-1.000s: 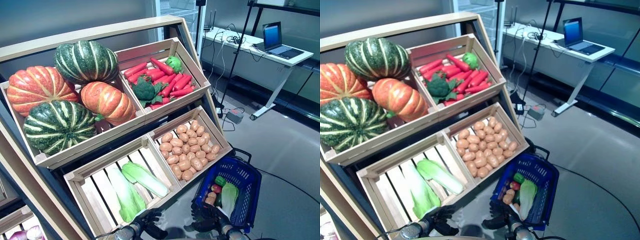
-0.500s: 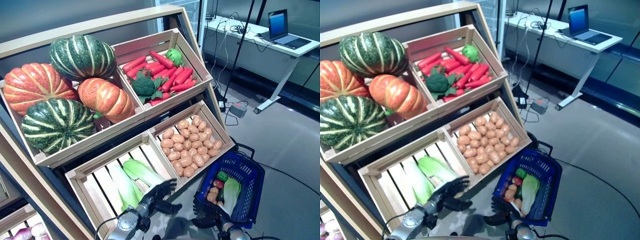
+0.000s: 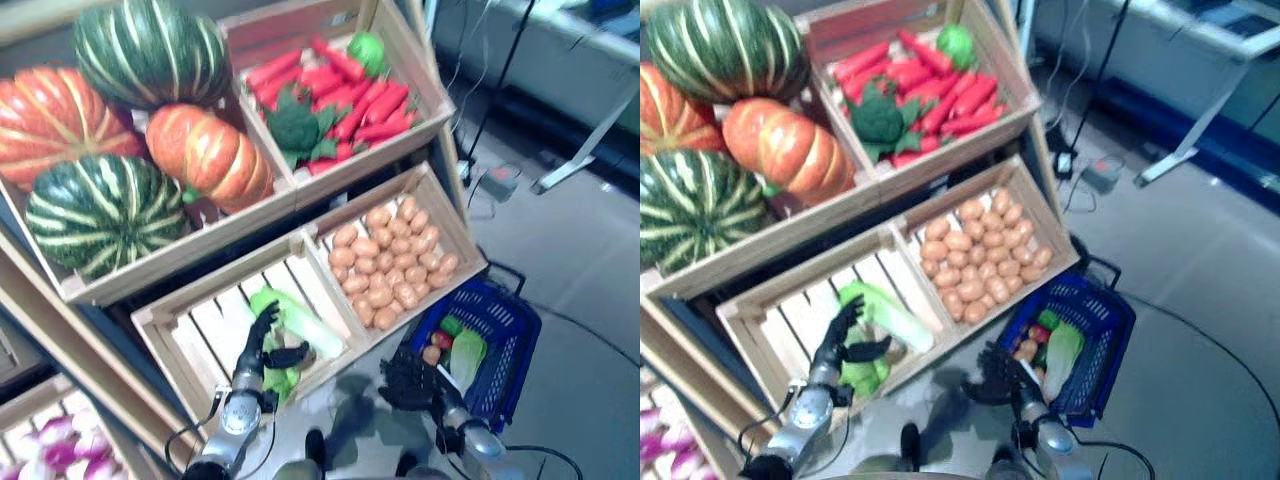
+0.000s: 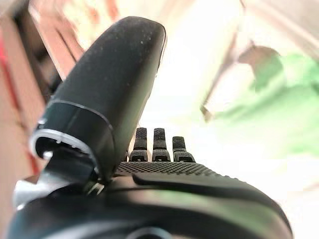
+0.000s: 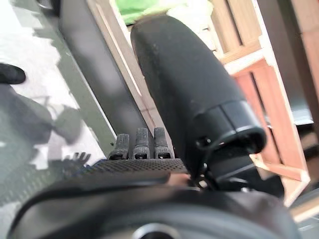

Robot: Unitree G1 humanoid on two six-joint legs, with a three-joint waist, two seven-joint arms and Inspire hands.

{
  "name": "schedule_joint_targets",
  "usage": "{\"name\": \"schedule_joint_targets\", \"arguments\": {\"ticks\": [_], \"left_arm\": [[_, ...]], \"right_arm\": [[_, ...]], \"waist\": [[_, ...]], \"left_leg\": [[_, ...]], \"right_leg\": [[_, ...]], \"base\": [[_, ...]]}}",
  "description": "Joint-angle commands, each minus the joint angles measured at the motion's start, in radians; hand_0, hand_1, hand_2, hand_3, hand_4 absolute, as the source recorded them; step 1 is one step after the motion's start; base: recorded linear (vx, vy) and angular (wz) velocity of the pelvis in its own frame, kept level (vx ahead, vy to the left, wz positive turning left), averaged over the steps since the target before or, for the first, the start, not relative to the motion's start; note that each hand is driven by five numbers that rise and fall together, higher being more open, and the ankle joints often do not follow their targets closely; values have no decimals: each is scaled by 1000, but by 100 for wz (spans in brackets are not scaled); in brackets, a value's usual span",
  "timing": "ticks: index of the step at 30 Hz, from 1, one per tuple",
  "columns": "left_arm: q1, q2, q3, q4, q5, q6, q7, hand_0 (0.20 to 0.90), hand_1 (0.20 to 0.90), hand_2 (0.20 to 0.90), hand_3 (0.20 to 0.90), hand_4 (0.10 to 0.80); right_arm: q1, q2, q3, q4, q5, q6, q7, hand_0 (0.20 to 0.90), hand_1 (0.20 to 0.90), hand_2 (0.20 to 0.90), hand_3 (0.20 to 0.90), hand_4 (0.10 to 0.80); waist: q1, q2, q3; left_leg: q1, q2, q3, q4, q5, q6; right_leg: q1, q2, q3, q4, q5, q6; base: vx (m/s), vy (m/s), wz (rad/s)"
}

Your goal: Put vegetables into the basket

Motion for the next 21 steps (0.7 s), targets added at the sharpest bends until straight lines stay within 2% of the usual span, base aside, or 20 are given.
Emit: {"name": "schedule_joint_targets", "arguments": {"ticks": [1, 6, 10, 11, 15, 21], "left_arm": [[-81, 16, 67, -38, 25, -56, 144, 900, 900, 900, 900, 800], [-119, 23, 102, -35, -7, -34, 245, 900, 900, 900, 900, 800], [-172, 22, 128, -36, -18, -31, 301, 900, 900, 900, 900, 800], [-195, 25, 129, -43, -3, -23, 351, 900, 900, 900, 900, 800], [-246, 44, 163, -44, -30, -16, 421, 900, 900, 900, 900, 800], [-321, 77, 206, 1, -98, -19, 428, 900, 900, 900, 900, 800]], "right_arm": [[-58, -3, 0, -135, 95, -143, -13, 900, 900, 900, 900, 800], [-59, -38, -3, -223, 114, -186, -23, 900, 900, 900, 900, 800], [-87, -57, -5, -238, 133, -182, -35, 900, 900, 900, 900, 800], [-102, -65, -6, -236, 144, -174, -38, 900, 900, 900, 900, 800], [-134, -71, -3, -223, 152, -155, -56, 900, 900, 900, 900, 800], [-167, -71, 10, -205, 164, -128, -77, 900, 900, 900, 900, 800]], "waist": [[23, -53, 80], [7, -62, 127], [-2, -68, 156], [-4, -70, 167], [-8, -79, 188], [-19, -91, 202]], "left_leg": [[-14, -31, 51, 187, -182, -20], [-143, -23, 56, 333, -214, -28], [-228, -21, 55, 420, -227, -28], [-262, -18, 51, 458, -225, -29], [-324, -2, 65, 549, -259, -21], [-410, 5, 77, 683, -326, -9]], "right_leg": [[-117, -36, 57, 195, -72, -89], [-231, -51, 73, 331, -116, -102], [-310, -65, 80, 419, -141, -110], [-338, -70, 84, 452, -151, -114], [-405, -92, 87, 560, -188, -121], [-505, -126, 113, 713, -235, -118]], "base": [[-102, 33, 22], [-83, 40, 5], [-93, 41, 6], [-85, 33, 4], [-61, 29, 2], [-19, 53, -1]]}}
